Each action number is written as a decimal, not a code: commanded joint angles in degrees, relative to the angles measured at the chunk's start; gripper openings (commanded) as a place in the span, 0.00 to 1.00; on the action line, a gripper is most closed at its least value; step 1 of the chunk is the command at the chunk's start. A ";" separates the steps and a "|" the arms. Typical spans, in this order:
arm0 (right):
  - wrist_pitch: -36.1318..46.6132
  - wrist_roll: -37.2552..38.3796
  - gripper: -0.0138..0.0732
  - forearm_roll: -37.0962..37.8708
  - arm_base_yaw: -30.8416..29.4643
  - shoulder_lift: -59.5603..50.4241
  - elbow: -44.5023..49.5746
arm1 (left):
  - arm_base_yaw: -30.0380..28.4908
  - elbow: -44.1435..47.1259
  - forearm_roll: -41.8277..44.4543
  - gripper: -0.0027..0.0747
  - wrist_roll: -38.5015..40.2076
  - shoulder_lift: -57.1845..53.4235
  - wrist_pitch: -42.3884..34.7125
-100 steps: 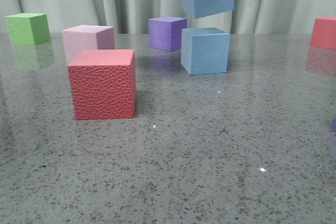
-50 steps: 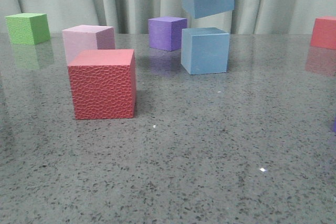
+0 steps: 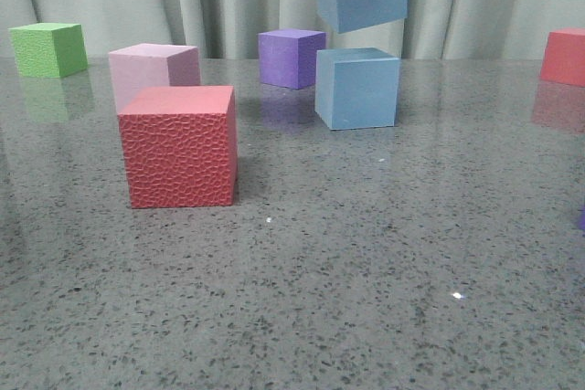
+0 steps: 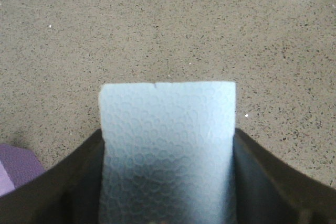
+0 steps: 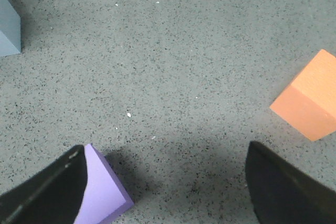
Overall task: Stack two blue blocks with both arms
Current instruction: 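Lower the held blue cube onto the top of the other blue cube, then open the left gripper and raise it off the stack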
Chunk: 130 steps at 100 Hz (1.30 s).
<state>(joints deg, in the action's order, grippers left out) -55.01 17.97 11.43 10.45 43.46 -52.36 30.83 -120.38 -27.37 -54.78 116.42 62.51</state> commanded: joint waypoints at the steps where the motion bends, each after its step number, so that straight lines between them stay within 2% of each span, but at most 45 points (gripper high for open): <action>1: 3.67 -0.35 0.86 1.57 -0.27 -0.22 -1.39 | 0.56 -1.74 -2.48 0.35 -0.10 -2.58 -1.87; 130: 3.74 -0.35 0.86 1.57 -0.27 -0.22 -1.39 | 0.56 -1.74 -2.47 0.35 -1.06 -0.81 -1.09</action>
<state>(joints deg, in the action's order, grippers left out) -54.73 17.97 11.43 10.45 43.46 -52.36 30.83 -120.38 -27.16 -55.85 118.92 63.41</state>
